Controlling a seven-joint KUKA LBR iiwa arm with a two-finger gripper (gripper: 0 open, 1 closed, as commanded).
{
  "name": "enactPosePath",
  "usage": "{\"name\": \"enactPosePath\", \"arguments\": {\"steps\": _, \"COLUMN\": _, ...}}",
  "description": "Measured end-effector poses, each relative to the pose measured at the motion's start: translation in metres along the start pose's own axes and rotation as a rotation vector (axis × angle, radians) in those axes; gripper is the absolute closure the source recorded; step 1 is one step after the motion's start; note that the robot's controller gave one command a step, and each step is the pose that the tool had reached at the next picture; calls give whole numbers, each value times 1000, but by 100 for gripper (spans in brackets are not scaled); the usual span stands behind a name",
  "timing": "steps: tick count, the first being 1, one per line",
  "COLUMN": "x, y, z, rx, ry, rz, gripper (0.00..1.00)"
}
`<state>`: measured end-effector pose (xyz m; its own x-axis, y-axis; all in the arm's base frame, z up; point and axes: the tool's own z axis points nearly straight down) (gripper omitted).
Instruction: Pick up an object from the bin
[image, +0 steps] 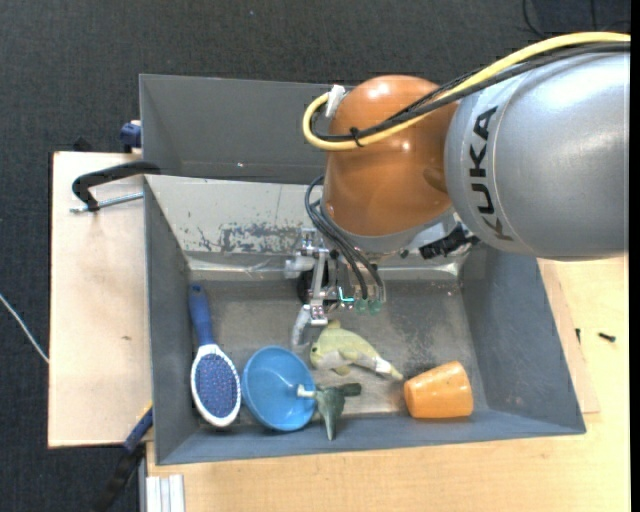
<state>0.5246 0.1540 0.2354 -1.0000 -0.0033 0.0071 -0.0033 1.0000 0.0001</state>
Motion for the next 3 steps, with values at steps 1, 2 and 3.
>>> {"name": "enactPosePath", "arguments": {"steps": 1, "x": 26, "y": 11, "z": 150, "rx": -1, "ry": -17, "rz": -315, "gripper": 0}}
{"name": "enactPosePath", "arguments": {"steps": 2, "x": 30, "y": 18, "z": 134, "rx": -1, "ry": -14, "rz": -448, "gripper": 0}}
{"name": "enactPosePath", "arguments": {"steps": 3, "x": 32, "y": 14, "z": 130, "rx": 1, "ry": -13, "rz": -760, "gripper": 0}}
